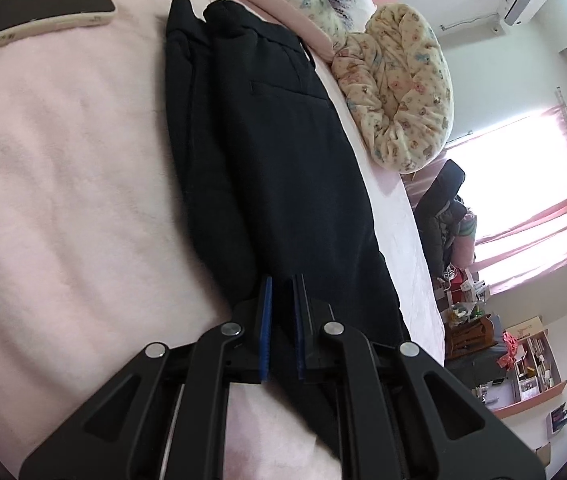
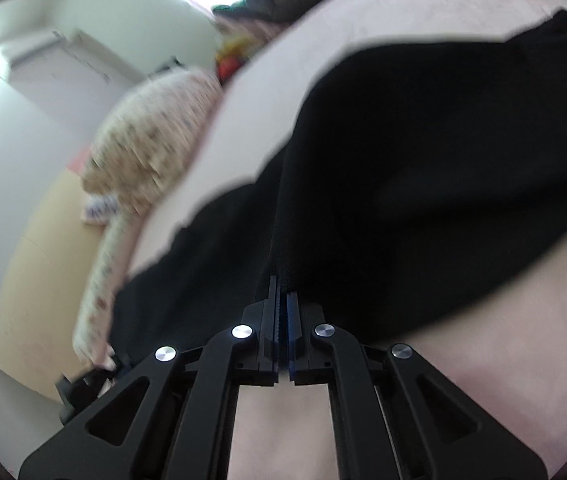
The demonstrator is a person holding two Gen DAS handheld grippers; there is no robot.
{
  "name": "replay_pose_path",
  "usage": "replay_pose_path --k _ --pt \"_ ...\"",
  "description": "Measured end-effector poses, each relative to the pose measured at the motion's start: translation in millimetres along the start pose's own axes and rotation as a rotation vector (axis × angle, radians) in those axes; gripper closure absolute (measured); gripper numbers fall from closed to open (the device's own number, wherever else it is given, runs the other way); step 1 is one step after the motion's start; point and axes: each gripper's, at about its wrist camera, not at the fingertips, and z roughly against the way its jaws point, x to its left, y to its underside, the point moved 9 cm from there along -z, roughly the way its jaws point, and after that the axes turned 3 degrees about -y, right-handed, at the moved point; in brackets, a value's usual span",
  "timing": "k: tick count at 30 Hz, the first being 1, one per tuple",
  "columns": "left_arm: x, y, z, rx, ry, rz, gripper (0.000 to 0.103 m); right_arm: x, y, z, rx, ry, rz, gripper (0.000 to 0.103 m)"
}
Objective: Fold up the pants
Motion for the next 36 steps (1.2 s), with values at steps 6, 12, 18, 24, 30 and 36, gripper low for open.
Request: replay_pose_path --k 6,12,18,24,30,36 --pt "-11 0 46 -0.141 0.004 -0.089 0.028 -13 18 49 0.03 -0.072 -0.081 0.089" --pt "-26 10 41 -0.108 0.034 -0.147 0.019 -70 -17 112 -0.16 -0.12 -0.385 0.073" --pt "-37 22 22 -0.056 0.016 -0.182 0.008 -95 -25 111 -0.189 -0.166 -0.543 0.073" --pt "-45 28 22 -0.055 -0.012 -0.286 0.004 -100 -14 74 -0.103 -0.076 -0.604 0.073" --pt "-41 25 24 -0.045 -0.002 -0.254 0.003 -112 -22 70 -0.165 -0.022 -0.653 0.073" --pt "-37 27 18 -0.018 -0.004 -0.231 0.003 -111 -50 69 -0.269 0.109 -0.537 0.1"
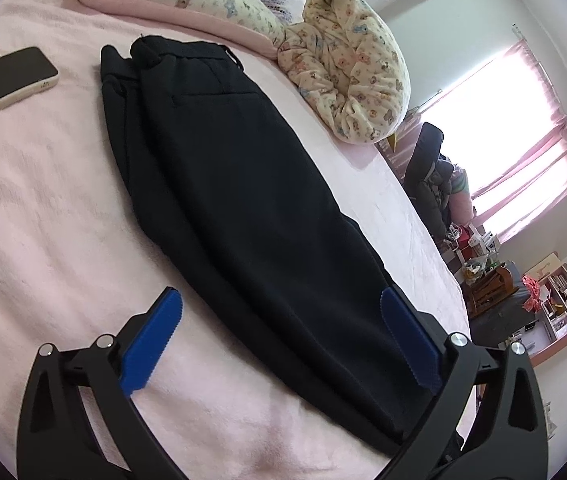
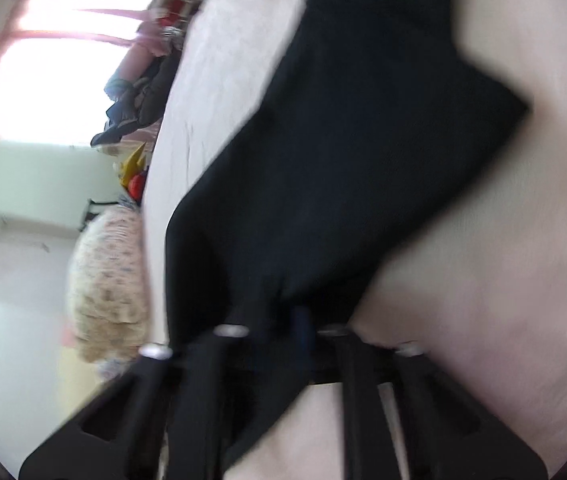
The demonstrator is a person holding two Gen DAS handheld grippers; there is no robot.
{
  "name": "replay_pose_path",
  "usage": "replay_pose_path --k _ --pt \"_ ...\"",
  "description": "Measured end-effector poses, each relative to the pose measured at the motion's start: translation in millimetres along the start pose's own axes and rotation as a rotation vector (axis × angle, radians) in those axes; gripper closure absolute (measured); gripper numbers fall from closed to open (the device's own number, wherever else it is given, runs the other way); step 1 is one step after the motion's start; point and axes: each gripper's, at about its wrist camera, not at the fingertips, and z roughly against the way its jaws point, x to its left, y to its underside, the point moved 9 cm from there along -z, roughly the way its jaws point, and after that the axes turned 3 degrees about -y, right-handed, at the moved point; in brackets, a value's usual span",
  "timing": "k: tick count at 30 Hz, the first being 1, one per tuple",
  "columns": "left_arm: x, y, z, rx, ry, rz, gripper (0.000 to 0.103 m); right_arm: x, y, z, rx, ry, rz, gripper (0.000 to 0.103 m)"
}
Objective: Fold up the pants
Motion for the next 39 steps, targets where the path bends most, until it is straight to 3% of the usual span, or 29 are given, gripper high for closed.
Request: replay_pose_path --k 4,9,11,14,17,19,21,22,23,25,28,32,35,39 --pt "2 0 -1 0.004 -0.004 0.012 0.003 16 -17 20 -0.071 -0.005 0.089 0.1" --pt "2 3 -3 0.019 -0.006 0.013 0.003 43 -62 63 -0.223 0.005 0.214 0.1" --pt "1 3 -4 0.021 -0.006 0.011 0.003 44 -72 68 -0.228 -0.005 0.224 0.1" --pt "1 3 -5 0.023 -0.008 0.008 0.003 24 -77 57 -0.197 0.087 0.254 0.1" --pt "2 3 -5 0.025 -0.009 0.011 0.003 -31 -67 24 -0.025 0.196 0.14 0.099" --pt "3 3 -6 0.028 -0.01 0.013 0.003 -46 -63 24 0.008 0.108 0.054 0.096" --pt "4 3 -6 0.029 -0.011 0.015 0.003 -49 -61 33 0.031 0.058 0.021 0.085" --pt "3 3 -6 0.029 -0.012 0.016 0.003 -51 -60 38 0.031 0.056 0.007 0.073" --pt "3 3 -7 0.031 -0.012 0.016 0.003 -53 -62 45 0.024 0.035 -0.025 0.067" --pt "3 4 -8 0.038 -0.009 0.014 0.003 -54 -68 57 -0.007 -0.013 -0.08 0.066" --pt "1 5 -8 0.039 -0.012 0.003 0.003 -60 -86 83 -0.12 -0.024 -0.097 0.066" --pt "3 7 -8 0.039 -0.016 0.007 0.003 -68 -101 97 -0.211 0.087 -0.107 0.066" --pt "5 8 -10 0.039 -0.025 0.004 0.003 -57 -124 109 -0.29 0.138 0.016 0.066" --pt "3 9 -12 0.037 -0.044 -0.018 0.003 -33 -156 75 -0.206 0.194 0.217 0.066"
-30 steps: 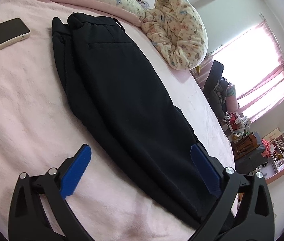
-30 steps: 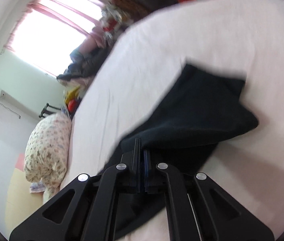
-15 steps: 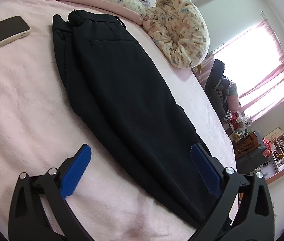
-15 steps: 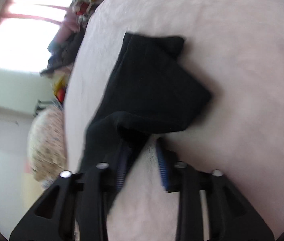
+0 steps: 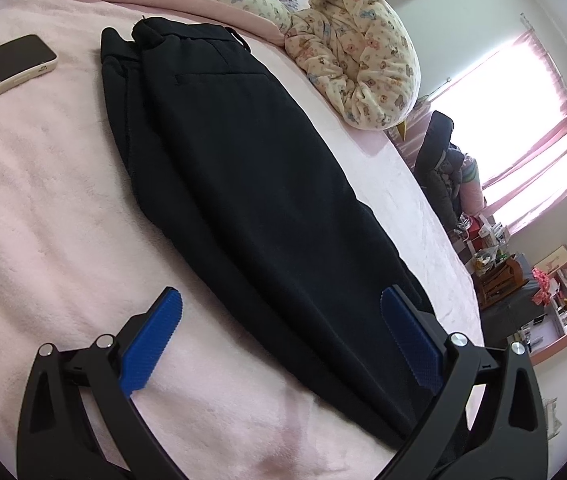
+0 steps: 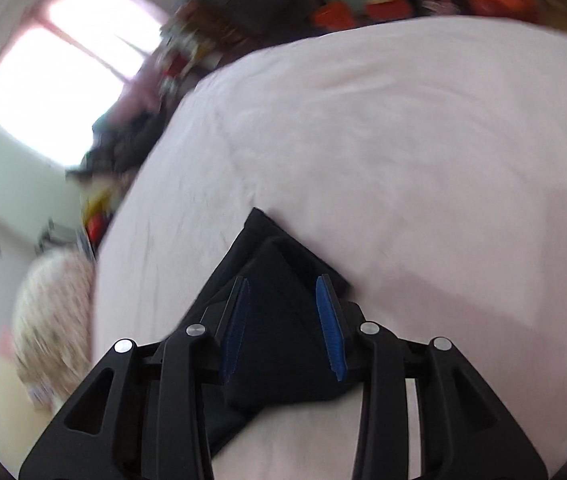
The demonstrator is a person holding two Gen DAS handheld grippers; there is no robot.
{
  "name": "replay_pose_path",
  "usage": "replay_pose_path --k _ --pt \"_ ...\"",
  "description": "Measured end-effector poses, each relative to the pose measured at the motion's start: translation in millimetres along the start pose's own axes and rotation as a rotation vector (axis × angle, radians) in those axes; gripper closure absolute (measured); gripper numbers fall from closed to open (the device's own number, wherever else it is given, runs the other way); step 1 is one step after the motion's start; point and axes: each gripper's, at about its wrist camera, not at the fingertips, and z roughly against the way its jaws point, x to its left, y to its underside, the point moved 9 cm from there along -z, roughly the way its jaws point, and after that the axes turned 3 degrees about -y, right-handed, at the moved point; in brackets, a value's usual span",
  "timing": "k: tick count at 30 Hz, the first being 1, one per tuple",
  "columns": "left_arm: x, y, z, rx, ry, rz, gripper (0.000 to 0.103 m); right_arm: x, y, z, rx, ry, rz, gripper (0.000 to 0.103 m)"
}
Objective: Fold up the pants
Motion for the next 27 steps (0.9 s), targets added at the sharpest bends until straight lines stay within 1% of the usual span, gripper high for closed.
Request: replay_pose_path --k 1,5,7,9,10,12,13,14,16,19,21,23,24,27 --pt "0 1 0 -0.001 -0.003 -0.005 0.003 3 -4 -9 0.015 0.008 0.023 0.066" --pt "-1 1 -1 -0.009 -0.014 -0.009 0.003 10 -21 -27 0.026 0.043 0.092 0.066" --pt "-2 1 -3 -0.011 -0.02 -0.016 0.002 8 -20 -39 0.058 0.06 0.085 0.066" --pt "-3 3 -5 -0.008 -0.03 -0.03 0.002 6 -13 -45 0.099 0.052 0.077 0.066" --pt "-4 3 -6 -0.007 -0.032 -0.038 0.002 8 -11 -49 0.106 0.05 0.095 0.066" --pt "-5 4 -6 -0.004 -0.032 -0.048 0.002 12 -8 -49 0.09 0.064 0.15 0.068" --pt "-6 5 -6 -0.002 -0.031 -0.051 0.002 14 -6 -49 0.082 0.087 0.189 0.083" --pt "-6 5 -6 -0.001 -0.031 -0.052 0.002 17 -4 -47 0.076 0.106 0.236 0.085" --pt "-5 5 -6 -0.001 -0.028 -0.05 0.002 24 -5 -41 0.042 0.108 0.273 0.085" --pt "-6 5 -6 0.001 -0.029 -0.052 0.002 48 -16 -22 -0.05 0.068 0.321 0.086" --pt "-6 5 -6 -0.001 -0.032 -0.057 0.002 70 -26 -12 -0.112 0.055 0.383 0.086" --pt "-6 5 -7 -0.004 -0.034 -0.06 0.002 83 -32 -17 -0.125 0.078 0.436 0.086" --pt "-7 4 -7 -0.005 -0.036 -0.063 0.002 84 -33 -25 -0.109 0.108 0.452 0.086" --pt "-8 4 -8 -0.01 -0.037 -0.068 0.002 77 -36 -46 -0.092 0.163 0.454 0.086"
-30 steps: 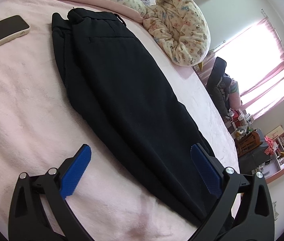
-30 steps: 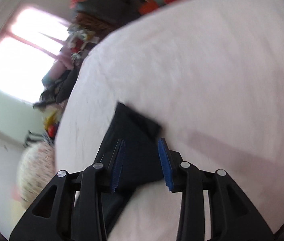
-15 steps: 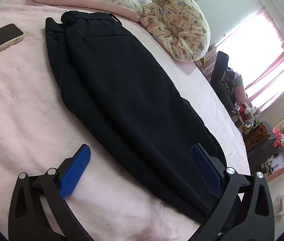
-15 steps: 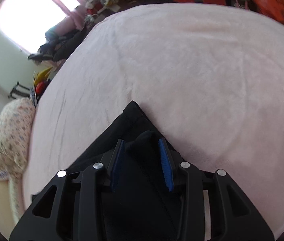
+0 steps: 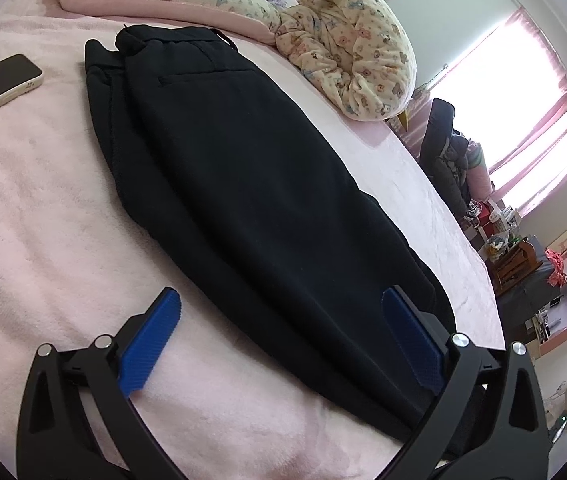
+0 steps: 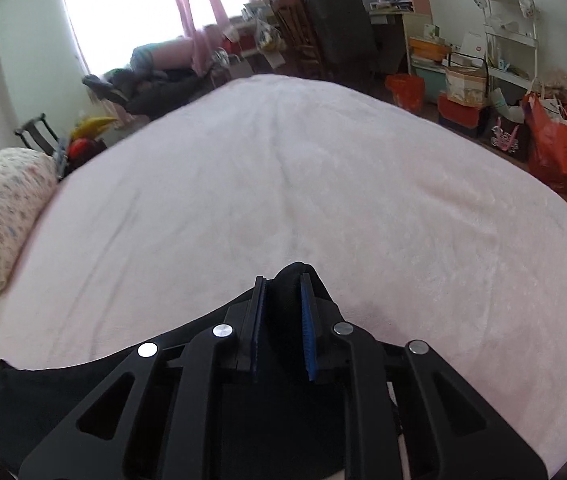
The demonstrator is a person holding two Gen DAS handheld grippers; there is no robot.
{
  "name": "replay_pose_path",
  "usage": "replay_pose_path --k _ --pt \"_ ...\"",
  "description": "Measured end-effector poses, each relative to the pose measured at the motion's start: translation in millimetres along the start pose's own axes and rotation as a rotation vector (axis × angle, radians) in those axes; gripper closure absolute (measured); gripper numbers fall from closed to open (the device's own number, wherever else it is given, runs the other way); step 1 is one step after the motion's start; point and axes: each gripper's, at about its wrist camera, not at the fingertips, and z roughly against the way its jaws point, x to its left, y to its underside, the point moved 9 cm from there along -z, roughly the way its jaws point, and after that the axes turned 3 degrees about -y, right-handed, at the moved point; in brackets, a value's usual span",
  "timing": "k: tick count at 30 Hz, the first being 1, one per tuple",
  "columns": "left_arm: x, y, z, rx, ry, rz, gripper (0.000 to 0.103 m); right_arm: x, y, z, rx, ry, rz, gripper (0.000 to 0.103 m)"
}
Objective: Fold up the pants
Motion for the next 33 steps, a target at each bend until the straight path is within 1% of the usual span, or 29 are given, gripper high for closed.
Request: replay_pose_path --k 2,3,4,5,6,7,8,10,12,15,17,18,19,21,23,26,30,31,32,33 --pt "-2 -1 -1 -0.004 0.004 -0.008 0.002 -3 3 -11 0.004 0.017 -0.003 0.086" --pt "-3 -1 -2 -0.003 0.004 -0.013 0.002 -6 6 -20 0.023 0.039 0.01 0.086" --pt "-4 -1 -3 -0.002 0.006 -0.018 0.002 -14 18 -37 0.105 0.104 0.035 0.083" --pt "-5 -1 -3 -0.001 0.009 -0.022 0.002 -20 25 -44 0.158 0.134 0.036 0.074" --pt "-7 -1 -4 0.0 0.014 -0.024 0.002 -27 28 -46 0.177 0.142 0.009 0.069" --pt "-8 -2 -3 0.001 0.021 -0.026 0.002 -30 27 -41 0.148 0.127 -0.027 0.059" --pt "-9 -2 -4 0.002 0.027 -0.026 0.002 -36 19 -28 0.078 0.08 -0.102 0.055" --pt "-12 -3 -3 0.008 0.044 -0.029 0.002 -46 9 -7 0.001 0.02 -0.203 0.055" --pt "-15 -3 -1 0.012 0.062 -0.022 0.002 -56 6 14 -0.028 -0.049 -0.279 0.055" --pt "-18 -3 5 0.005 0.084 -0.015 0.002 -72 17 43 -0.036 -0.1 -0.375 0.055" --pt "-19 -4 9 -0.004 0.093 -0.014 0.002 -86 33 56 -0.012 -0.124 -0.461 0.055" --pt "-19 -5 11 -0.011 0.097 -0.012 0.002 -92 41 58 0.015 -0.14 -0.504 0.055" --pt "-19 -6 13 -0.017 0.101 -0.01 0.002 -99 56 56 0.067 -0.143 -0.548 0.055" --pt "-19 -7 15 -0.022 0.103 -0.004 0.002 -105 75 51 0.129 -0.16 -0.602 0.055" --pt "-17 -8 17 -0.025 0.106 0.004 0.002 -106 85 44 0.159 -0.178 -0.633 0.055" --pt "-12 -9 19 -0.031 0.1 0.022 0.002 -98 92 32 0.179 -0.215 -0.651 0.055" --pt "-5 -12 18 -0.035 0.087 0.047 0.002 -87 92 16 0.157 -0.217 -0.638 0.055" --pt "-4 -13 18 -0.034 0.084 0.051 0.002 -83 91 13 0.149 -0.192 -0.607 0.068" --pt "-3 -13 17 -0.03 0.082 0.055 0.002 -80 90 15 0.137 -0.177 -0.588 0.084" --pt "-1 -13 15 -0.024 0.081 0.061 0.002 -77 86 19 0.108 -0.171 -0.569 0.085"
